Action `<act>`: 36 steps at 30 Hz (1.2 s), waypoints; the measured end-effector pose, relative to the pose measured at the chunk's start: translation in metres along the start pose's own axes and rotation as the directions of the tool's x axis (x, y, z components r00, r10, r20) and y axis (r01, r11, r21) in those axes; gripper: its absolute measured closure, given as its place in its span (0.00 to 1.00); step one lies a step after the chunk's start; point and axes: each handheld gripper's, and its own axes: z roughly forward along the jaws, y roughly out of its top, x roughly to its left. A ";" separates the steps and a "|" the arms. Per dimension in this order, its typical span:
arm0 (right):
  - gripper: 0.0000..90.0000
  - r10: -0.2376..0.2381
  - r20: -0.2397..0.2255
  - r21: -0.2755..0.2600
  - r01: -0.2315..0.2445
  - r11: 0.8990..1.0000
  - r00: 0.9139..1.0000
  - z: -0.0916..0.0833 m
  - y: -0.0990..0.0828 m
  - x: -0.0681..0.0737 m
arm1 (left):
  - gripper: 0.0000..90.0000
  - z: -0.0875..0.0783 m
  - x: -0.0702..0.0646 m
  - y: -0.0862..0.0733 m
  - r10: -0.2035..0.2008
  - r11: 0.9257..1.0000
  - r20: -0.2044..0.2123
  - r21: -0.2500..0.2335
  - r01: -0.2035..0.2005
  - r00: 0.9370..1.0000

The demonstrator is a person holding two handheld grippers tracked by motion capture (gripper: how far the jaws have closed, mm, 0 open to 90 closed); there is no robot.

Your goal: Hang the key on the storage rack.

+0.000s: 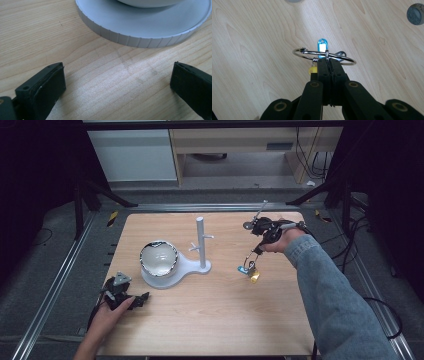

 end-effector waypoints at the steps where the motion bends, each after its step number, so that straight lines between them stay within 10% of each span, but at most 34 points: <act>1: 0.99 0.006 0.001 0.004 -0.006 1.000 1.000 -0.001 0.002 0.000 | 0.00 0.000 0.000 0.000 0.000 1.000 0.000 0.000 0.000 1.000; 36: 0.99 -0.059 0.023 0.075 0.057 0.996 0.998 -0.040 0.041 0.011 | 0.00 0.000 0.000 0.000 0.002 1.000 0.000 0.001 -0.002 1.000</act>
